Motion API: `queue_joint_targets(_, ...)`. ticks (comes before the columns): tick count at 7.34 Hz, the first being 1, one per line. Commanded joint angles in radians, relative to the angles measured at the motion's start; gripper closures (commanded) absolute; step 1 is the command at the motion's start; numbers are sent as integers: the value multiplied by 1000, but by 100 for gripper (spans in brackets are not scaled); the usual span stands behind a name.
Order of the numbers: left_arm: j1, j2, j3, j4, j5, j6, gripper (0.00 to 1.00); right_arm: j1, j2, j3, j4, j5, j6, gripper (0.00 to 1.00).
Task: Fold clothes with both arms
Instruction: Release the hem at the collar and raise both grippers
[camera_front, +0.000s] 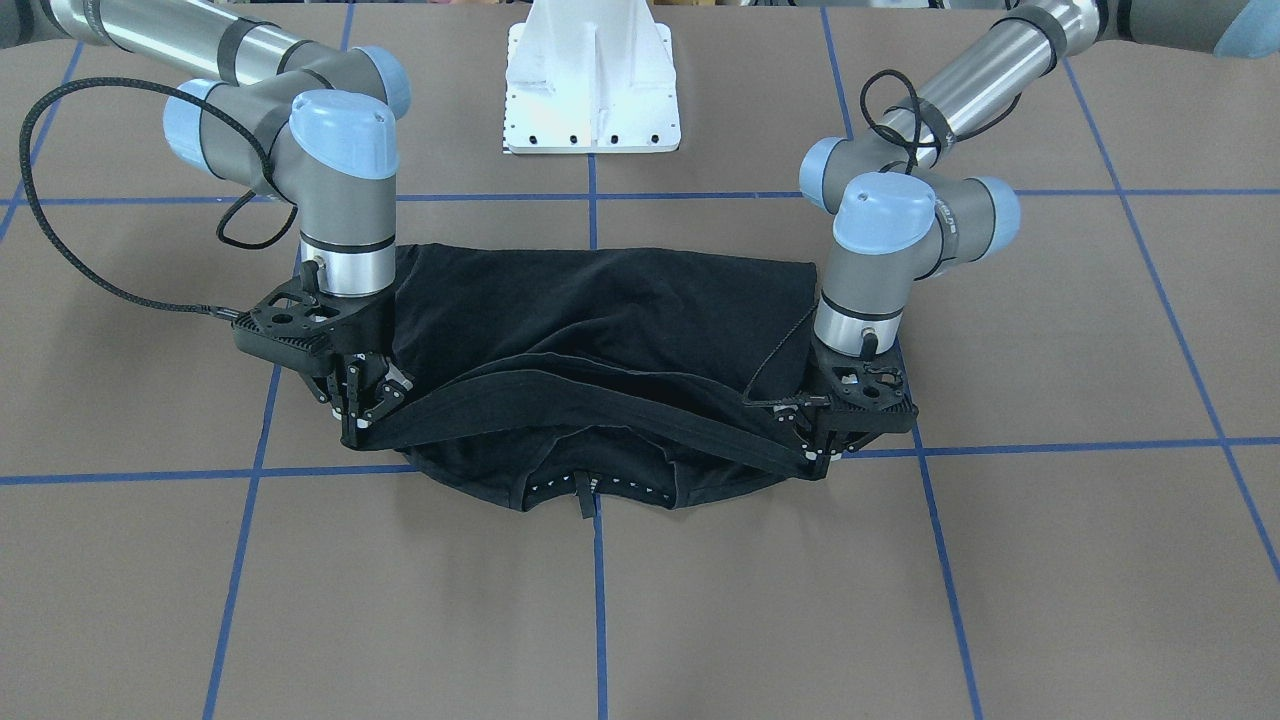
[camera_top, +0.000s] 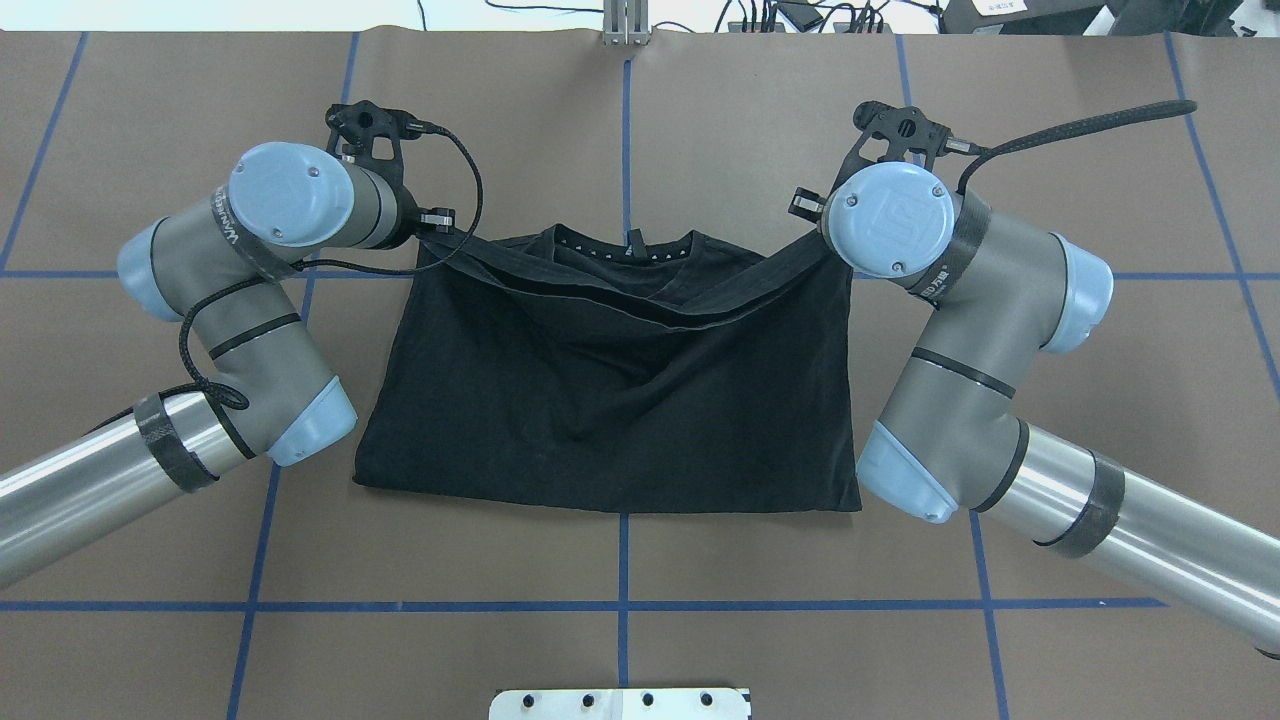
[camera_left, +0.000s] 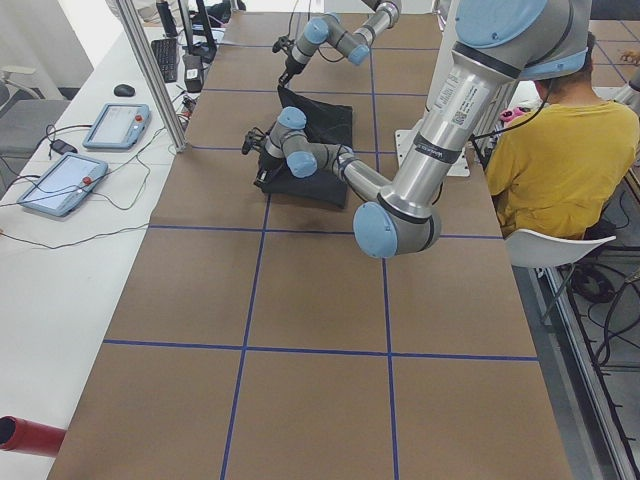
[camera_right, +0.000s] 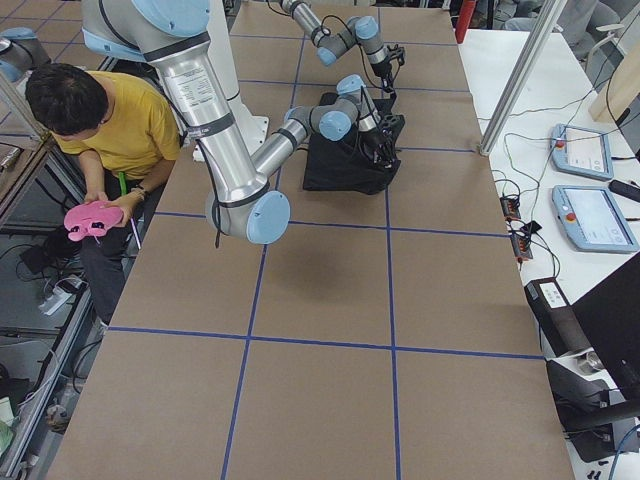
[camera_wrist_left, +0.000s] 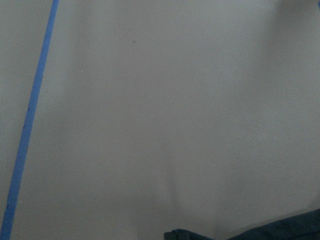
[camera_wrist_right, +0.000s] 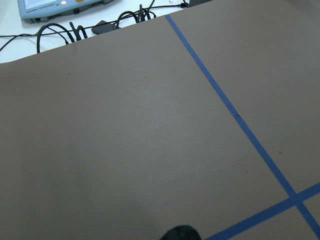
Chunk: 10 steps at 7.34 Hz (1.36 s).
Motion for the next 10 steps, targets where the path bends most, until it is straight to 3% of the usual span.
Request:
queue_joint_targets(1, -3, -1, -2, -2, -1, 49, 100, 9, -6, -8, -2, 20, -62, 100)
queue_joint_targets(6, -38, 5, 4, -66, -13, 80, 100, 31, -23, -13, 1, 103, -160, 100)
queue_joint_targets(10, -38, 5, 21, -68, -13, 83, 100, 31, -40, -20, -1, 106, -203, 100)
